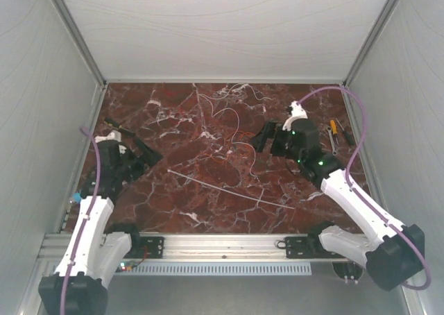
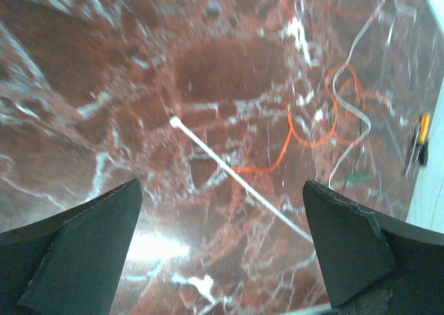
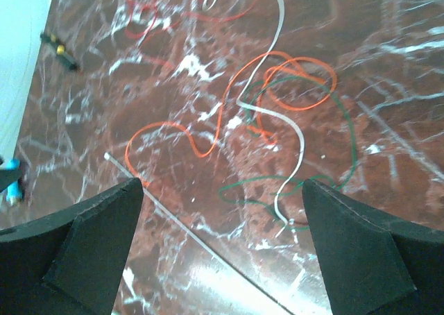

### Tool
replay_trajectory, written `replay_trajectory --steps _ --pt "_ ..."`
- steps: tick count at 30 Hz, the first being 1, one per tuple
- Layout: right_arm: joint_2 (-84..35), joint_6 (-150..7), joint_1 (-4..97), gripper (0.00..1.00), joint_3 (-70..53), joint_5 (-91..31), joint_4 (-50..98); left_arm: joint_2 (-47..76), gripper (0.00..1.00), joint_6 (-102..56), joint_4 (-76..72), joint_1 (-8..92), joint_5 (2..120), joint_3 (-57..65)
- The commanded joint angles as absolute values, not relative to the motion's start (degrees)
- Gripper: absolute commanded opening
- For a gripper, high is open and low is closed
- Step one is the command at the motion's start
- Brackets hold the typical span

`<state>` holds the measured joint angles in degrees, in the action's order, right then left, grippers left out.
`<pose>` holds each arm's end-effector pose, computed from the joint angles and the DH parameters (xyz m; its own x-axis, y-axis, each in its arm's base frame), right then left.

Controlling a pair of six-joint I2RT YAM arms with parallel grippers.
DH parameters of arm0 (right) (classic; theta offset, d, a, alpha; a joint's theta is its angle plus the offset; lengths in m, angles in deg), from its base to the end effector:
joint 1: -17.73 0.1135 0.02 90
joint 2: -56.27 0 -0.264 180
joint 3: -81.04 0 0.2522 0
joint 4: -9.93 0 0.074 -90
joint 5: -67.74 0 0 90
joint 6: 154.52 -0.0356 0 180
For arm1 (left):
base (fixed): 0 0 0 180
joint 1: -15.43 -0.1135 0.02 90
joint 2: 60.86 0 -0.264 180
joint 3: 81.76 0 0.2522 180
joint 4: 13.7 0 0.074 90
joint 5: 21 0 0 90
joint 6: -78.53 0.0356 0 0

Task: Zip-tie the wires
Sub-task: Move the cable to the center of the board.

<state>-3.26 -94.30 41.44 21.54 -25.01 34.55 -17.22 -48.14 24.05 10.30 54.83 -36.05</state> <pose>0.2171 0.0972 0.2952 -0.5508 0.3000 -0.7789 -0.1936 0.8618 0.4688 0.1692 0.0064 0.2415 -0.5325 -0.6292 -0.5663 -0.2576 0.7577 -0.5996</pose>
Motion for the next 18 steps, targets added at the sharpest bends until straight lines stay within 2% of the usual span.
replay_trajectory --steps 1,8,13,18 --pt "-2.40 -90.63 47.60 0.98 18.11 -21.43 42.62 -16.66 1.00 -47.19 30.09 17.11 51.83 -32.02" --pt "-6.56 -82.85 56.10 0.98 13.98 -18.24 47.28 -13.43 0.99 -46.42 34.80 30.90 56.33 -29.10" --pt "-10.14 -75.57 60.53 0.98 11.30 -14.82 48.71 -11.22 0.98 -45.80 39.61 35.55 58.32 -26.73" --pt "-12.89 -63.60 65.48 0.98 9.69 -17.18 53.27 -11.89 0.98 -47.75 41.81 37.15 61.45 -25.94"
